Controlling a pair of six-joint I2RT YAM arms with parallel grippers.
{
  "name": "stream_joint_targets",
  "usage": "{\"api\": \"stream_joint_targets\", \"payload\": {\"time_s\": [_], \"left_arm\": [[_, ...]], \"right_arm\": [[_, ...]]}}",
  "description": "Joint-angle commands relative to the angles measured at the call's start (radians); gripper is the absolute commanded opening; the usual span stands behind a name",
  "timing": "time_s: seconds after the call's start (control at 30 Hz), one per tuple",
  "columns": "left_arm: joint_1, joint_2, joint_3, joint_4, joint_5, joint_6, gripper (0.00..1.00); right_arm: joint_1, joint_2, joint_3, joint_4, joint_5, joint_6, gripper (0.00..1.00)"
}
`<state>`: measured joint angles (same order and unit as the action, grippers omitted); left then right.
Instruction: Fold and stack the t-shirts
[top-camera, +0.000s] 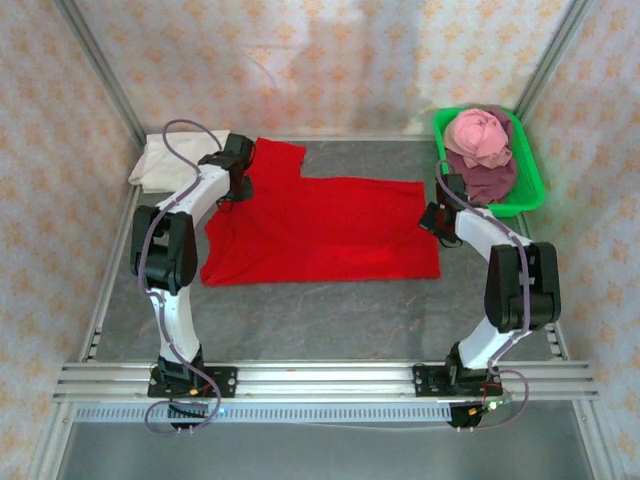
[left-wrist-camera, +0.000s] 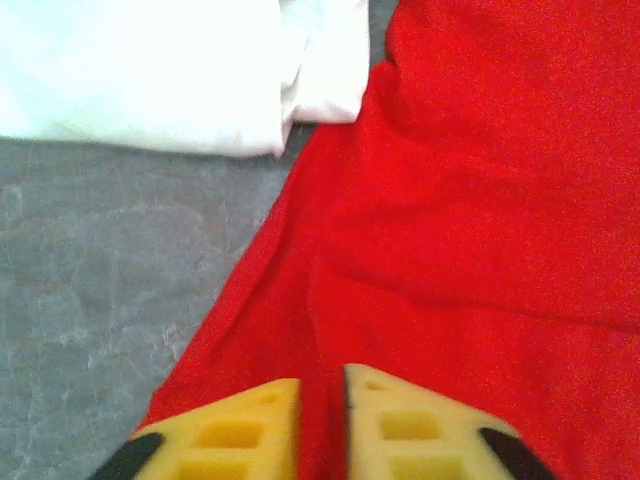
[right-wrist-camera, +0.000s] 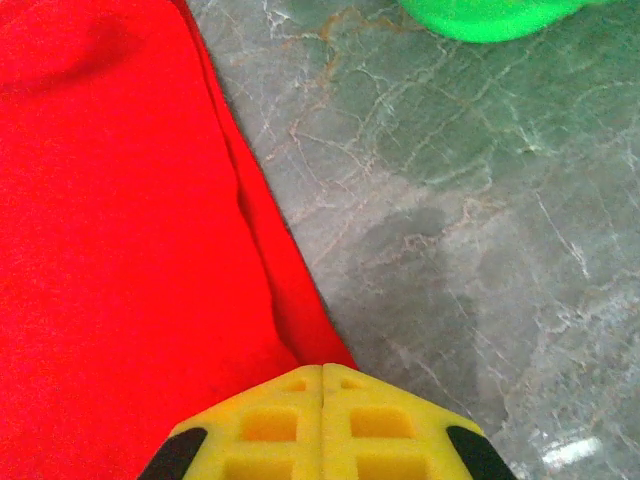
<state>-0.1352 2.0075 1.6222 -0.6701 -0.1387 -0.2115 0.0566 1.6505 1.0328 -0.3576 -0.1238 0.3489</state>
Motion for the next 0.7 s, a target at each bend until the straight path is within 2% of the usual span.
{"api": "stream_joint_targets", "payload": {"time_s": [0.0, 0.07, 0.13, 0.27, 0.33, 0.47, 0.67], "left_arm": [[0.009, 0.0, 0.049, -0.023, -0.036, 0.017, 0.43], [0.009, -0.057, 0.012, 0.007, -0.03, 0.007, 0.56], [0.008, -0.134, -0.039, 0.036, -0.015, -0.016, 0.62], [0.006, -0.213, -0.15, 0.009, 0.019, -0.075, 0.62], [0.007, -0.245, -0.245, 0.024, 0.043, -0.095, 0.61], [0.008, -0.273, -0.409, 0.072, 0.078, -0.107, 0.59], [0.008, -0.271, -0.506, 0.07, 0.133, -0.159, 0.56]], "right_arm": [[0.006, 0.007, 0.042, 0.01, 0.027, 0.021, 0.21], [0.013, -0.017, 0.045, -0.006, 0.051, 0.025, 0.32], [0.028, -0.05, 0.047, -0.031, 0.081, 0.018, 0.36], [0.106, -0.123, 0.025, -0.044, 0.084, -0.004, 0.38], [0.155, -0.145, 0.001, -0.027, 0.048, -0.018, 0.38], [0.237, -0.13, -0.064, 0.065, -0.057, -0.046, 0.36], [0.319, 0.032, 0.011, 0.024, -0.12, -0.069, 0.21]]}}
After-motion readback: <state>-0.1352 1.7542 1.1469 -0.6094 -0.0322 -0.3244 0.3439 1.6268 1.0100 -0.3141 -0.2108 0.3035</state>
